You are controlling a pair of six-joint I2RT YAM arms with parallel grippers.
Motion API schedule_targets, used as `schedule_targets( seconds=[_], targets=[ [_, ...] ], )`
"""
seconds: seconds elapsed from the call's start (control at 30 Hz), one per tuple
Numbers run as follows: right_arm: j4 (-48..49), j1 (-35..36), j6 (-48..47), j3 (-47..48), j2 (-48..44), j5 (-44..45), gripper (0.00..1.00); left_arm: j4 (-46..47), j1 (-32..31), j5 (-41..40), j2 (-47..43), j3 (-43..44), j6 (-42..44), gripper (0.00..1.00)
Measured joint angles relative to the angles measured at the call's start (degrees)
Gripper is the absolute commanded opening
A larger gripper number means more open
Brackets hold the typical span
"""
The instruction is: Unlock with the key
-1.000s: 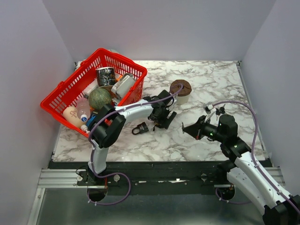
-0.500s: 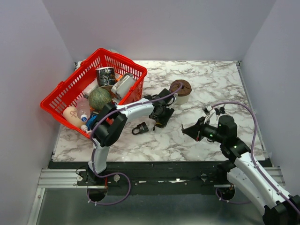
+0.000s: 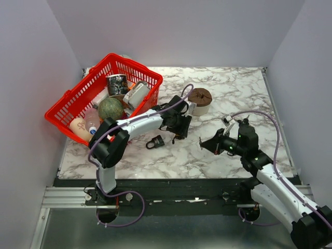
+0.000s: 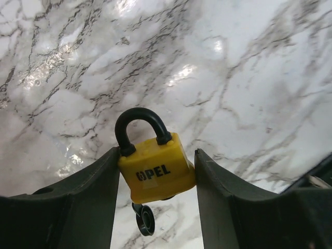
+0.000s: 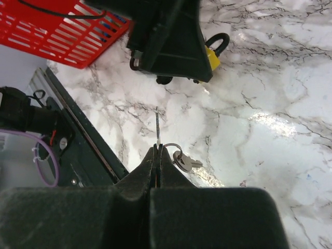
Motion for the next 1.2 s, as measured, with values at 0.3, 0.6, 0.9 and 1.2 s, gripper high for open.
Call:
schedule_targets(
  seconds=[0.3, 0.6, 0.9, 1.2],
  targets=[
    [8.63, 9.53, 7.85, -1.31, 8.17, 7.96, 0.01, 11.23, 0.59, 2.73, -14.43, -8.79, -7.67, 0.00],
    [17.38, 15.08, 16.85, -1.20, 20.50, 13.42, 0.01, 13.92, 0.92, 3.41, -14.82, -12.59, -10.49, 0.00],
    [20.15, 15.37, 18.99, 2.45, 23.26, 13.94, 0.01, 14.36, 0.90, 3.43, -14.84, -12.61, -10.54, 0.00],
    [20.94, 15.47, 19.41, 3.50, 25.83, 13.94, 0.01, 14.45, 0.90, 3.43, -14.84, -12.61, -10.54, 0.00]
  ],
)
